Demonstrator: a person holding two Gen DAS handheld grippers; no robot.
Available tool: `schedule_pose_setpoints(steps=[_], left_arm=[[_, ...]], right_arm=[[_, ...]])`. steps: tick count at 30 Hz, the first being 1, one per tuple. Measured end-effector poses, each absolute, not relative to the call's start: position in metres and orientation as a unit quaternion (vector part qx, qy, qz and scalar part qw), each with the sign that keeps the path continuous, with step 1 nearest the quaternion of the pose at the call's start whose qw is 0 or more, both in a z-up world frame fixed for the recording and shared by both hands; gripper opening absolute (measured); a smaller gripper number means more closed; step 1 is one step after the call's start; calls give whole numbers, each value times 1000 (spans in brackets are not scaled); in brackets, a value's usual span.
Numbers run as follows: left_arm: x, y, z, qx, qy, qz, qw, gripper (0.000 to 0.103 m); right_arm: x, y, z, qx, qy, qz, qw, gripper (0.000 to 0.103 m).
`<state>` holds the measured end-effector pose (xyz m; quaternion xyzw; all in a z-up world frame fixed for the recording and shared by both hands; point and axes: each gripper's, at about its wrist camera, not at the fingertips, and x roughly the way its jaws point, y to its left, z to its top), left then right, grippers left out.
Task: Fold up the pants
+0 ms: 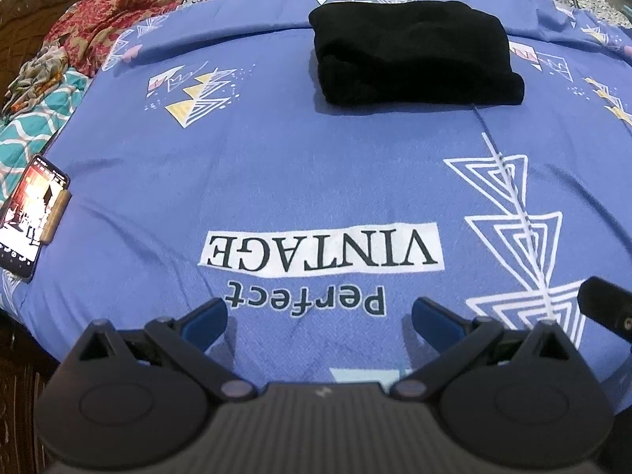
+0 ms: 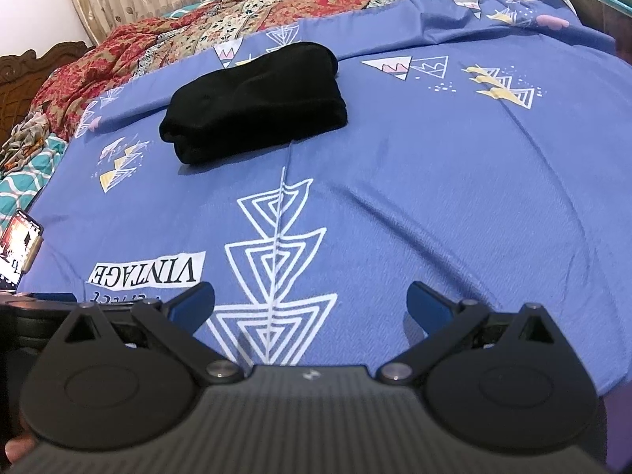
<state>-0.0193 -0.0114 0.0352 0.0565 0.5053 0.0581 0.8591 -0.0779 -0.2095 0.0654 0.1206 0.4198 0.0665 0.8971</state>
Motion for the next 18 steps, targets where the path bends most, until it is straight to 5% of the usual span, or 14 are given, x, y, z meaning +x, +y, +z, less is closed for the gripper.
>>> schedule_pose_setpoints(steps=[18], left_arm=[[-18, -12, 30, 54, 518, 58, 852, 103]], right_arm=[[-77, -212, 60, 129, 431, 68, 890, 103]])
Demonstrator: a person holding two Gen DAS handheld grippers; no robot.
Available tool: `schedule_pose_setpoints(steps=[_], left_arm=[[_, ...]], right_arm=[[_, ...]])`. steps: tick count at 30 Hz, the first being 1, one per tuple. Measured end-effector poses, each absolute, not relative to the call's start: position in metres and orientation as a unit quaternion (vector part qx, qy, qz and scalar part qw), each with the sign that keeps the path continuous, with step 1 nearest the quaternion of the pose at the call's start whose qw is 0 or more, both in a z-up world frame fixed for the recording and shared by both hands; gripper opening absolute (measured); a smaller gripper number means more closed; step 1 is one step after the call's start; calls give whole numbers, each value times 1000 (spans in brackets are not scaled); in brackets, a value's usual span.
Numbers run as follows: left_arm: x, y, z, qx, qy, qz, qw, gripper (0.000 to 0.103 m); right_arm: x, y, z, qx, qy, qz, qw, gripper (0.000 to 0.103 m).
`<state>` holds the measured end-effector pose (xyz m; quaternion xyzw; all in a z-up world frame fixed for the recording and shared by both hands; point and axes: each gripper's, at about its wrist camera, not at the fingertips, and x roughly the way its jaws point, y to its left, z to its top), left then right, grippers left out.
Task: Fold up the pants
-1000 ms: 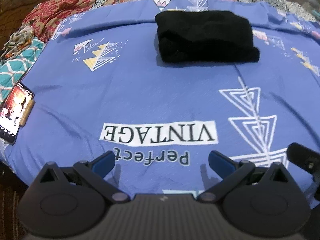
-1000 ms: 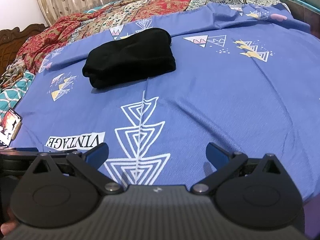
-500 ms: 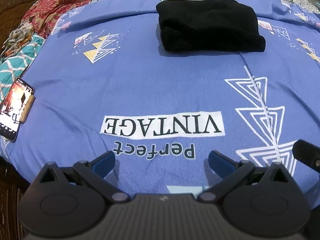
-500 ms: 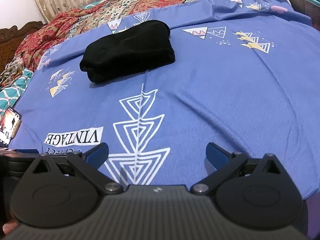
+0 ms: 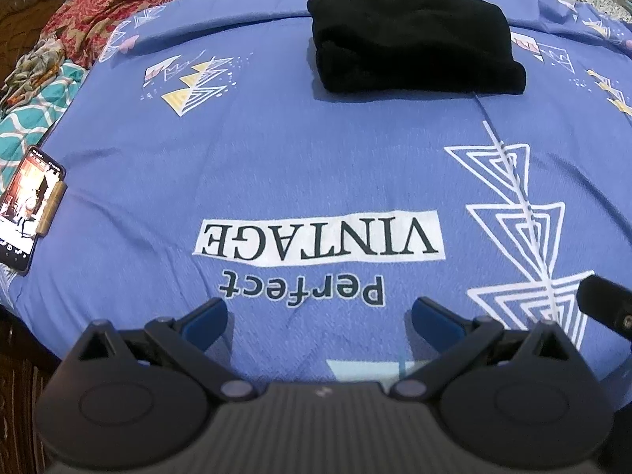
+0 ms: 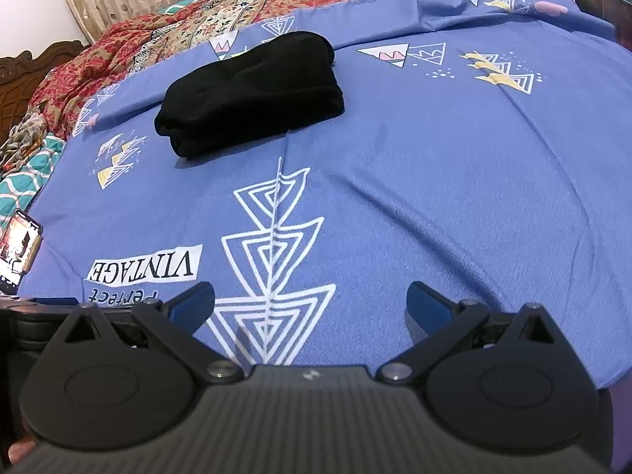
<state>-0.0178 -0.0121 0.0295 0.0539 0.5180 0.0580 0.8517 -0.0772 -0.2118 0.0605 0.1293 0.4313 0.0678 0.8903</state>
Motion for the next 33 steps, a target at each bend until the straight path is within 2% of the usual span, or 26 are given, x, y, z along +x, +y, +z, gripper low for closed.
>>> schedule_pose_setpoints(steps=[33], left_arm=[[-19, -13, 30, 52, 519, 53, 852, 103]], right_arm=[[-78, -213, 60, 130, 435, 75, 888, 103]])
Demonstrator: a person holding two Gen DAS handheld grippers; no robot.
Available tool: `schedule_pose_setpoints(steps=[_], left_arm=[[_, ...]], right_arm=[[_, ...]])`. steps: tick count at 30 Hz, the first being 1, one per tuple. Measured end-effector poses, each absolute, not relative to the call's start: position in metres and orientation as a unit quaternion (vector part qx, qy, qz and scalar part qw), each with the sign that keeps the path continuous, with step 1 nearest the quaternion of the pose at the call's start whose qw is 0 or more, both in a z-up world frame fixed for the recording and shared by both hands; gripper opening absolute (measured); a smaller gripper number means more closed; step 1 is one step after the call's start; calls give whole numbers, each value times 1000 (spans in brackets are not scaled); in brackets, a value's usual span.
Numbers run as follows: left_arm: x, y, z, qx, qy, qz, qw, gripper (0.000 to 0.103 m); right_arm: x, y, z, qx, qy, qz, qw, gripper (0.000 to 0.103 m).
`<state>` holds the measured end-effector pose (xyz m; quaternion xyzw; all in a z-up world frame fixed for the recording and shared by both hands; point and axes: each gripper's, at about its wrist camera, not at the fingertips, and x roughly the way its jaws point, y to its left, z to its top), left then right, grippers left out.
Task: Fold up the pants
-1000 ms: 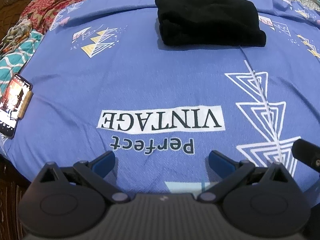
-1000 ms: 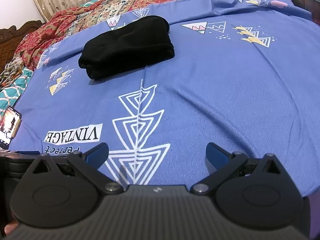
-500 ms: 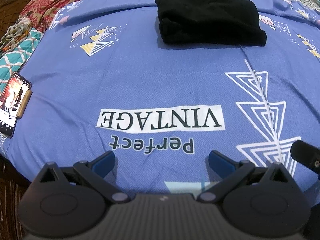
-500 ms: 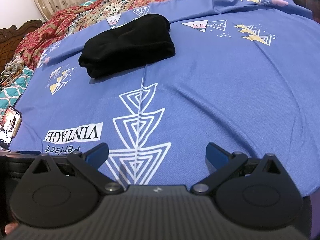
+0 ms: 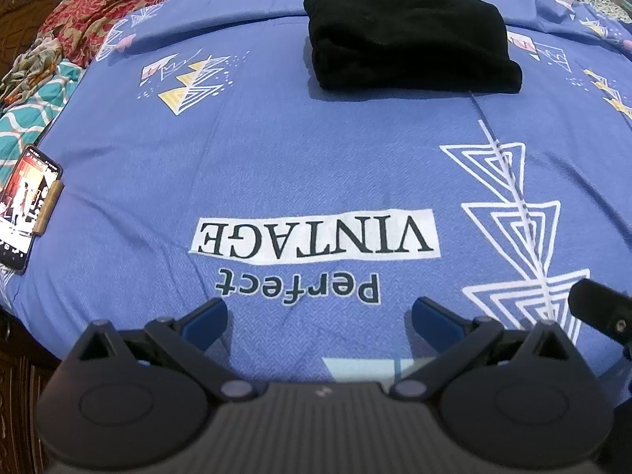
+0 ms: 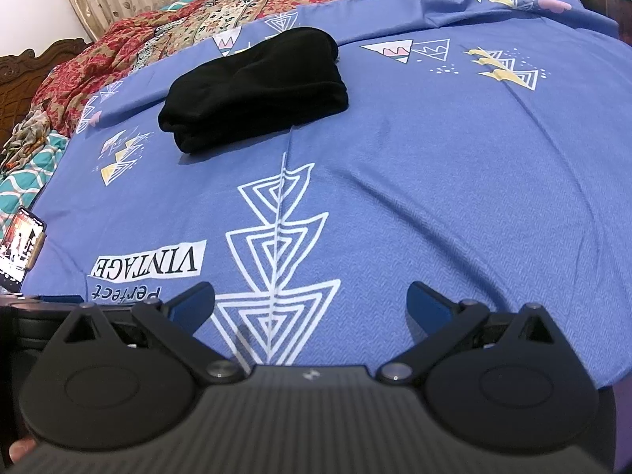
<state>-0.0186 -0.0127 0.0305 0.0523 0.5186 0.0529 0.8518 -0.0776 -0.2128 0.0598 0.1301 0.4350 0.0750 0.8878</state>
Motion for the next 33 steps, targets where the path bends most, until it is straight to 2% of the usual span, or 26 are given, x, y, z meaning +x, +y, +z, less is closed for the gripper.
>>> schedule_pose_setpoints(steps=[33], left_arm=[[-20, -13, 35, 59, 514, 53, 854, 103]], right_arm=[[-78, -212, 65, 118, 432, 91, 890, 103]])
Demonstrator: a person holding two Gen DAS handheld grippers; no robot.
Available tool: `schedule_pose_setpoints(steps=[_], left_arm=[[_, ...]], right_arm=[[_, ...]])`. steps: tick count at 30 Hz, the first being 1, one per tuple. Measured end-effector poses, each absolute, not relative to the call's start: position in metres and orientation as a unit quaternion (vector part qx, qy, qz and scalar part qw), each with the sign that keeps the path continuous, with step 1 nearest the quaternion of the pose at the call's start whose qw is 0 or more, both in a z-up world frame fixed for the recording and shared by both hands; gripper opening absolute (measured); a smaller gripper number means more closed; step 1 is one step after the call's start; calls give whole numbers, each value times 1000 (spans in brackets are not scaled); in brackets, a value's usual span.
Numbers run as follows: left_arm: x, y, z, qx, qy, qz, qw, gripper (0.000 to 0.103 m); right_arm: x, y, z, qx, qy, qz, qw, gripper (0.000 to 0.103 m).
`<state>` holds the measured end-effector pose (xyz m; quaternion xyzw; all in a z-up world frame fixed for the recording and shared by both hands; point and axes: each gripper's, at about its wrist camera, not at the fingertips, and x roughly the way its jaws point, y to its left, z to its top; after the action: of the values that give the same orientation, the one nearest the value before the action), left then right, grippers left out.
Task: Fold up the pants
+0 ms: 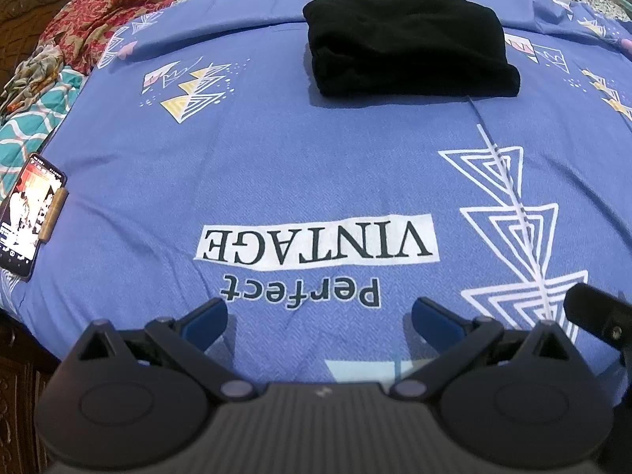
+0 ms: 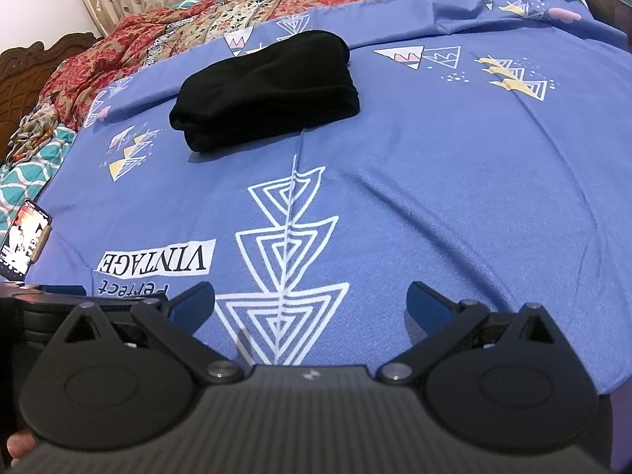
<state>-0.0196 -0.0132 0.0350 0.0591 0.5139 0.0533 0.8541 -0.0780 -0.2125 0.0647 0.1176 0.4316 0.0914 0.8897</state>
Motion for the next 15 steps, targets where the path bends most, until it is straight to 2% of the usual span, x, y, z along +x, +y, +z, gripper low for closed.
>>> schedule_pose_setpoints(steps=[15], left_arm=[[-21, -13, 35, 61, 514, 55, 854, 103]], right_arm=[[-79, -213, 65, 117, 429, 94, 891, 103]])
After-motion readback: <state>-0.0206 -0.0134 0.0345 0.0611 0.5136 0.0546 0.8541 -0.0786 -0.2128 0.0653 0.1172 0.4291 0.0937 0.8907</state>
